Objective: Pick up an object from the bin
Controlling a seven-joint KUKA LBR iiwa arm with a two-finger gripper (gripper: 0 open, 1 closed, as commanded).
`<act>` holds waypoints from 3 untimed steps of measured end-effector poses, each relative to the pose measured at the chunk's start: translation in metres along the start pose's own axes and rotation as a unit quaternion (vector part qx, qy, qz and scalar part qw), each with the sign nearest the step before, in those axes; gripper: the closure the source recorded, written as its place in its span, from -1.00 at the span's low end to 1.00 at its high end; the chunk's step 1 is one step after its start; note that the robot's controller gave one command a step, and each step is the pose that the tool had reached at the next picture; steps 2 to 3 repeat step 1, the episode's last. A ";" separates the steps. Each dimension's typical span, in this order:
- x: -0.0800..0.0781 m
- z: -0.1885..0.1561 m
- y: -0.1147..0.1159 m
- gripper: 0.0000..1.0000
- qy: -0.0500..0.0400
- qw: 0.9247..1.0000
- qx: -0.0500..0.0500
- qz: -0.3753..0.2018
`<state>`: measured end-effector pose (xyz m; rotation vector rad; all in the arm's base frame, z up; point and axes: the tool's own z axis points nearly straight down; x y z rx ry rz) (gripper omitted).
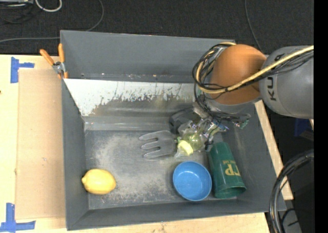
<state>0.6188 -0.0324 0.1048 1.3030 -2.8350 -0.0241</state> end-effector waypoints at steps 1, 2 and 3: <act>0.001 -0.019 0.002 1.00 0.001 1.000 -0.002 0.001; 0.001 -0.019 0.002 1.00 0.001 1.000 -0.002 0.001; 0.001 -0.019 0.002 1.00 0.001 1.000 -0.002 0.001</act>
Offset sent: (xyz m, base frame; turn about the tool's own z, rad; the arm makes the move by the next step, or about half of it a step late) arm -0.0010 0.0004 0.0477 0.0006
